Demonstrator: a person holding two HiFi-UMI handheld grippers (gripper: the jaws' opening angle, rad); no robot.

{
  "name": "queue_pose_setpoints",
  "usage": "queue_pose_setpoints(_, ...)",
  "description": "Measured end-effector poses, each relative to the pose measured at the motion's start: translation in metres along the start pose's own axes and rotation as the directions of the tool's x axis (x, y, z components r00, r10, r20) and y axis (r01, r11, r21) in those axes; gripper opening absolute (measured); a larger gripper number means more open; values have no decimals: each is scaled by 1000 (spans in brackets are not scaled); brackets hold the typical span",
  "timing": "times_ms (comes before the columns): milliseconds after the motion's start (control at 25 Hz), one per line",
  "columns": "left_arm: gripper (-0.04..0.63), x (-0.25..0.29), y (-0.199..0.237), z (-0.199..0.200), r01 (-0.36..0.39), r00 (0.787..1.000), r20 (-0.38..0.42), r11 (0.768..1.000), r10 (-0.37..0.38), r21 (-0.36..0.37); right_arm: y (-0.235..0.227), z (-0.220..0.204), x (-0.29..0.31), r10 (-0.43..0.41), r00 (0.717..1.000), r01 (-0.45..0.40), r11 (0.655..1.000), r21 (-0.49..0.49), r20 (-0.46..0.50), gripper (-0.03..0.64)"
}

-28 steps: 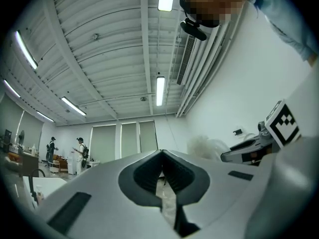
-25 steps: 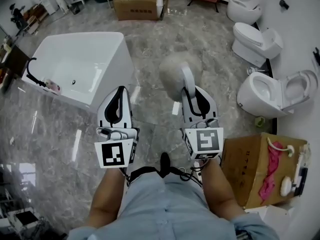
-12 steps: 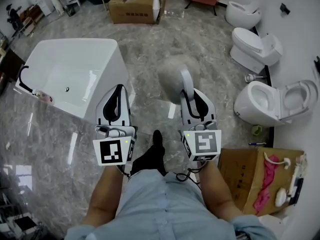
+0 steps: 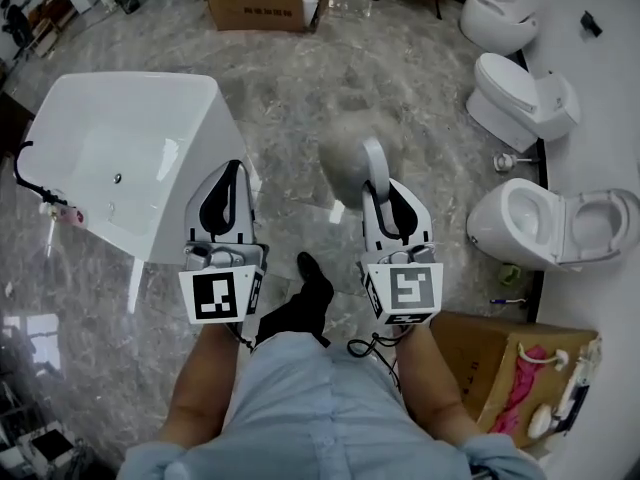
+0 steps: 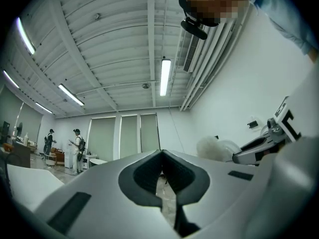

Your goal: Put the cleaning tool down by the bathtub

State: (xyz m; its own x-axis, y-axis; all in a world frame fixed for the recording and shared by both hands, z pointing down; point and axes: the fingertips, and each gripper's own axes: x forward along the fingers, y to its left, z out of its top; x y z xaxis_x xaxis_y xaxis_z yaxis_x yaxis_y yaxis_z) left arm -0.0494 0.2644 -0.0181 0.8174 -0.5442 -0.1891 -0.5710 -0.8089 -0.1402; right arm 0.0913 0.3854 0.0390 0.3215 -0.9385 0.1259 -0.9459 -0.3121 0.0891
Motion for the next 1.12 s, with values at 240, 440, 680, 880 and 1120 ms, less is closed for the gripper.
queue_pose_setpoints(240,15,100,35,-28,-50,999,-10,999,51,11,-35,3,105,65,997,-65,998,5,-33,97)
queue_pose_setpoints(440,15,148,59,-30,-85,996,-6,995,85,42,-42,18,164,113,994,-113,994,12,-15,97)
queue_pose_setpoints(680,15,177,73,-17,-123,992,26,989,121,88,-43,42,201,157,987,-158,987,2,31,97)
queue_pose_setpoints(880,15,200,81,-14,-152,988,44,985,148,85,-46,44,237,204,978,-203,979,-9,42,97)
queue_pose_setpoints(1120,15,241,100,-38,-193,981,20,978,192,74,-55,32,302,251,968,-251,968,1,24,97)
